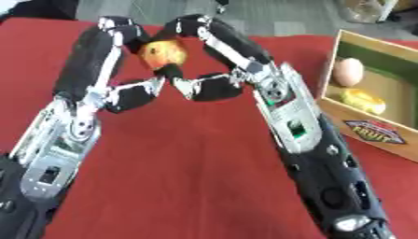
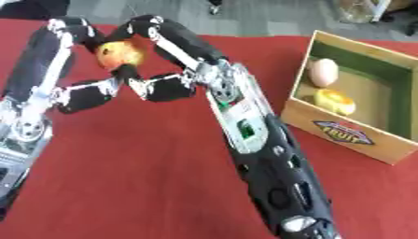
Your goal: Pick up the objects with one hand, pass them to the other hand, and then place them into the box on the other side of the table.
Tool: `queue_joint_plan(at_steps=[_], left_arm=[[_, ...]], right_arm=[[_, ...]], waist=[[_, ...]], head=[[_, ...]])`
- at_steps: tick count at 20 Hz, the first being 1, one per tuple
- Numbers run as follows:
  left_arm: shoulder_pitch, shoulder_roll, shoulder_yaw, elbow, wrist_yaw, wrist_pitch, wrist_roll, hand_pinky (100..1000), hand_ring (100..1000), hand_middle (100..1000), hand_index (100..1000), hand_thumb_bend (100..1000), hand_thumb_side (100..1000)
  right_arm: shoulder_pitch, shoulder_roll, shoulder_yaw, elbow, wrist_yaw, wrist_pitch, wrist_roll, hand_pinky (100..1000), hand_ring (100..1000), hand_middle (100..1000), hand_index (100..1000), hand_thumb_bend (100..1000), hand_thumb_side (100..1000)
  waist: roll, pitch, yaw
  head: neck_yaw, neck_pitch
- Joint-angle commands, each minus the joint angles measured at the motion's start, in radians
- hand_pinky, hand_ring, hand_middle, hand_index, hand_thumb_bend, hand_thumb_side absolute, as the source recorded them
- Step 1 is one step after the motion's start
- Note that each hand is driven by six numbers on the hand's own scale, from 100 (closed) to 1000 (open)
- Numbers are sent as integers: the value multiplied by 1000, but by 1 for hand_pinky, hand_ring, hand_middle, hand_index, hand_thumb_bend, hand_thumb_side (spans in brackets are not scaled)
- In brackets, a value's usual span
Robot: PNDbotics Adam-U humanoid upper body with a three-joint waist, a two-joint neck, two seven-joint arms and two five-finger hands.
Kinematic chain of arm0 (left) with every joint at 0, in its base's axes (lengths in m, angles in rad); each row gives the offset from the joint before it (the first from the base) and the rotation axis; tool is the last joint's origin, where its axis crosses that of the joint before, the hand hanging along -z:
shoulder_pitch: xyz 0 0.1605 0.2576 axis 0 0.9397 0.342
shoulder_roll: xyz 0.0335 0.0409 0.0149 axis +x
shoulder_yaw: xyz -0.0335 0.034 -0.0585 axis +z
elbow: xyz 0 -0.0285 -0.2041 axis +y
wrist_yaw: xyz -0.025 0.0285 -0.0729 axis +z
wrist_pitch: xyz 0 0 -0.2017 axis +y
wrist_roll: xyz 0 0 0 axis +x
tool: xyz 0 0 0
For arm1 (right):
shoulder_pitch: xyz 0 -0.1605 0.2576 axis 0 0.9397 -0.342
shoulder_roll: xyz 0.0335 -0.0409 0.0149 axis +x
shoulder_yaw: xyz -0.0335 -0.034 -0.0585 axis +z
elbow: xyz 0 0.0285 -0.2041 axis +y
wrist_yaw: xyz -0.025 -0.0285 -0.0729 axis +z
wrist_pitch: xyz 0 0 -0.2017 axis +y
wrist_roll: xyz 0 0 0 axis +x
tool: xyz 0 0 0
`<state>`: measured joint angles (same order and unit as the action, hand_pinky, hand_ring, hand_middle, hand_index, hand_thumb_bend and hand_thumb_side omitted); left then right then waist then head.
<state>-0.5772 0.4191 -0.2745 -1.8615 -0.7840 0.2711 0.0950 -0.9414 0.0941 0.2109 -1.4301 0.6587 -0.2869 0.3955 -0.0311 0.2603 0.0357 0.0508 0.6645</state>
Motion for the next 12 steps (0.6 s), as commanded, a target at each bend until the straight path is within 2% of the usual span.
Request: queue_joint_plan(at_steps=[1,4,6,8,9,10,12], left_arm=[[-15,6,23,-25,0,5,17,655,500,441,515,312,122],[-15,6,22,-23,-1,8,17,663,508,456,541,398,139],[-16,7,21,-22,-2,6,11,672,524,485,604,496,175],[-16,8,18,-20,-7,-3,-9,702,580,561,722,661,233],[-16,9,16,-18,-13,-12,-26,710,597,583,754,720,249],[-16,9,16,-17,-20,-20,-44,717,612,601,781,782,260],[-14,9,17,-17,-33,-33,-72,722,619,608,794,850,273]], right_arm=[[-12,-4,1,-17,-9,0,5,857,897,382,514,100,100],[-14,-5,1,-17,-11,-1,7,857,897,379,510,100,100],[-14,-5,1,-16,-13,-2,7,857,896,378,508,100,100],[-14,-5,0,-15,-15,-1,6,857,897,377,508,100,100],[-14,-5,0,-15,-16,0,5,857,897,376,507,100,100],[-14,-5,0,-15,-17,1,5,857,897,376,507,100,100],[-14,-5,-1,-14,-20,2,3,857,897,376,507,100,100]], waist=[[-2,-23,0],[-1,-23,-1],[0,-23,-1],[0,-23,-2],[0,-23,-2],[0,-23,-2],[0,-23,-1]], head=[[2,-5],[1,-3],[0,-2],[-1,-2],[-1,-2],[0,-1],[0,-1]])
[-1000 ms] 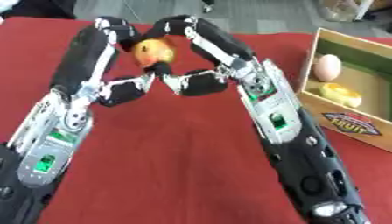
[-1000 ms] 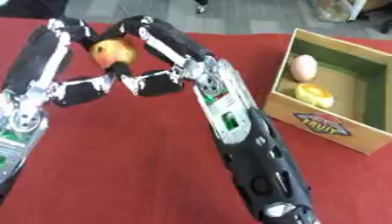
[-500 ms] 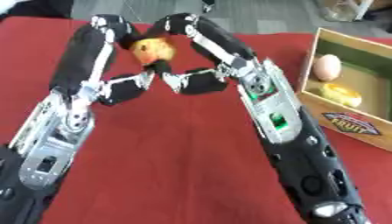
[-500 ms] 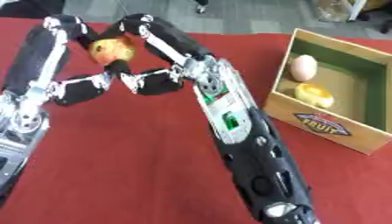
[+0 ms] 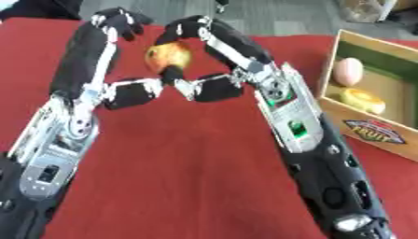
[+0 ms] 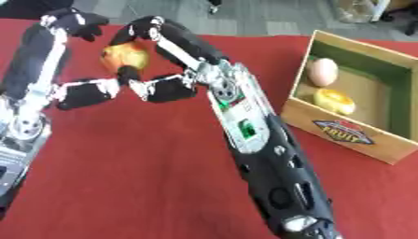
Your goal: Pick up the objects with one hand, pass them to the other hand, and then place them into the box on the other side of the table.
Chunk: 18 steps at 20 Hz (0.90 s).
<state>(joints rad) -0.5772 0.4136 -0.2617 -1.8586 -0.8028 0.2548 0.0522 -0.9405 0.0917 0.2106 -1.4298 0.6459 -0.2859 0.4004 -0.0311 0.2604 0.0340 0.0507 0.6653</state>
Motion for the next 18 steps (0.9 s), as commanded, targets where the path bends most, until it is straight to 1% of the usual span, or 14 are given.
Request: queue_joint_plan(at_steps=[1,4,9,12,14,16,18], left_arm=[[-14,14,4,-20,-19,-22,-40,725,623,611,801,877,276],[-13,13,4,-20,-30,-40,-66,732,633,618,809,919,280],[-10,12,3,-18,-45,-75,-104,744,651,633,814,984,315],[-8,12,5,-17,-49,-87,-117,745,652,634,815,1000,341],[-7,13,6,-18,-51,-90,-118,747,656,638,819,1000,385],[-5,14,9,-17,-55,-88,-117,749,661,642,820,1000,413],[-2,15,13,-16,-61,-80,-112,749,662,643,819,1000,418]], right_arm=[[-15,-2,-1,-14,-8,2,-4,857,897,376,507,100,100],[-14,-2,-1,-15,-9,4,-5,858,898,375,506,100,100],[-11,-2,-3,-17,-10,7,-7,857,897,372,505,100,100],[-11,-1,-5,-19,-10,10,-7,857,897,372,505,100,100],[-11,-2,-7,-23,-13,12,-9,857,897,372,505,100,100],[-11,-4,-8,-26,-15,15,-10,857,897,372,505,100,100],[-11,-5,-8,-28,-18,17,-10,857,897,372,505,100,100]], waist=[[0,-23,0],[-1,-22,0],[-1,-22,0],[-1,-22,-1],[-1,-21,-2],[0,-20,-2],[0,-19,-1]], head=[[0,-1],[1,-1],[3,2],[4,4],[4,6],[3,6],[3,5]])
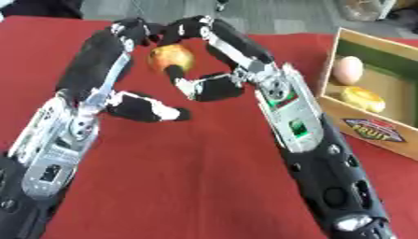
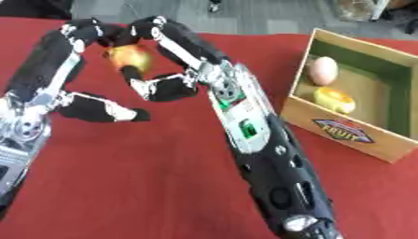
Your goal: Pick up the objects with one hand, pass them to the other hand, and then place them into the box on the other side of the table.
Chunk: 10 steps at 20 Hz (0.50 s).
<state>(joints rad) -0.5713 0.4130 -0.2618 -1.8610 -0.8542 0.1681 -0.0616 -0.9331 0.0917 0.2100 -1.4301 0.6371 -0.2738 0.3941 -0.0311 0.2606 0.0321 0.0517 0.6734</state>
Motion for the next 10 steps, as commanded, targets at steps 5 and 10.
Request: queue_joint_plan(at_steps=[5,10], left_arm=[[-3,16,22,-13,-30,49,36,746,662,643,818,1000,426],[12,26,30,-8,-46,112,87,750,661,642,817,1000,442]], right_arm=[[-19,-10,-9,-38,-19,11,-8,857,896,372,504,100,100],[-16,-17,-14,-53,-34,23,-11,859,897,373,505,100,100]], waist=[[0,-19,-1],[2,-20,-3]], head=[[-2,-5],[-11,-4]])
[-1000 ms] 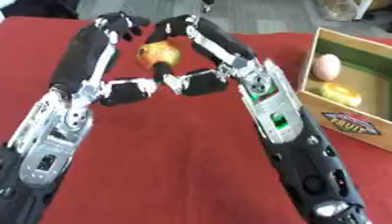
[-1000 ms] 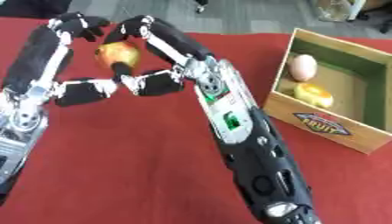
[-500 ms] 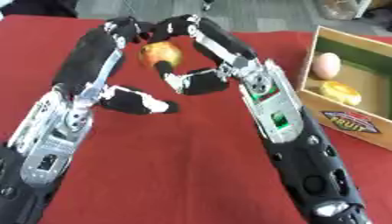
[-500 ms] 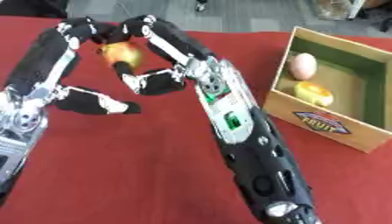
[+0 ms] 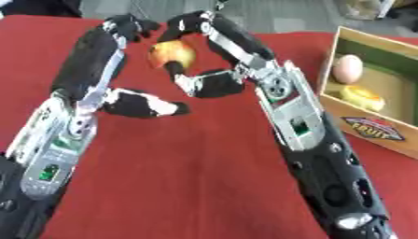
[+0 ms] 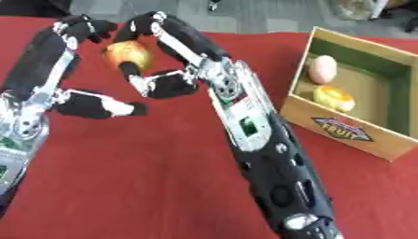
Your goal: Pick up the objects with one hand, pass them to the other hand, and then place them into the box on the other side of the table.
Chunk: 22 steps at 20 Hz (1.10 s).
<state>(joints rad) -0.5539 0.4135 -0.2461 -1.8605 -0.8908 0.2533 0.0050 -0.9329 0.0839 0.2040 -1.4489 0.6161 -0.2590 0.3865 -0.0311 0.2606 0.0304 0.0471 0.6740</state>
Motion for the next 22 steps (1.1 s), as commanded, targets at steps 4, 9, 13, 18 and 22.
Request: queue_joint_plan(at_steps=[4,9,13,18,22], left_arm=[[14,33,22,1,-8,56,39,765,659,637,812,1000,464],[43,61,23,16,16,45,-1,760,659,640,818,1000,498],[61,84,32,16,24,44,-11,760,661,642,818,1000,503],[82,109,62,3,31,63,24,753,647,627,805,967,489],[104,126,92,-10,48,84,64,753,643,623,796,951,478]], right_arm=[[-11,-21,-17,-48,-24,24,-8,862,905,372,506,100,100],[4,-46,-40,-77,-48,66,-29,871,913,374,509,100,100],[-5,-87,-74,-113,-94,117,-43,874,914,376,511,100,100],[-23,-164,-131,-132,-153,189,-68,882,927,378,515,100,100],[-22,-227,-176,-129,-181,231,-84,889,937,379,517,100,100]], waist=[[4,-21,-4],[7,-22,-11],[9,-23,-15],[8,-25,-17],[8,-24,-17]], head=[[-16,0],[-28,5],[-33,10],[-53,15],[-69,13]])
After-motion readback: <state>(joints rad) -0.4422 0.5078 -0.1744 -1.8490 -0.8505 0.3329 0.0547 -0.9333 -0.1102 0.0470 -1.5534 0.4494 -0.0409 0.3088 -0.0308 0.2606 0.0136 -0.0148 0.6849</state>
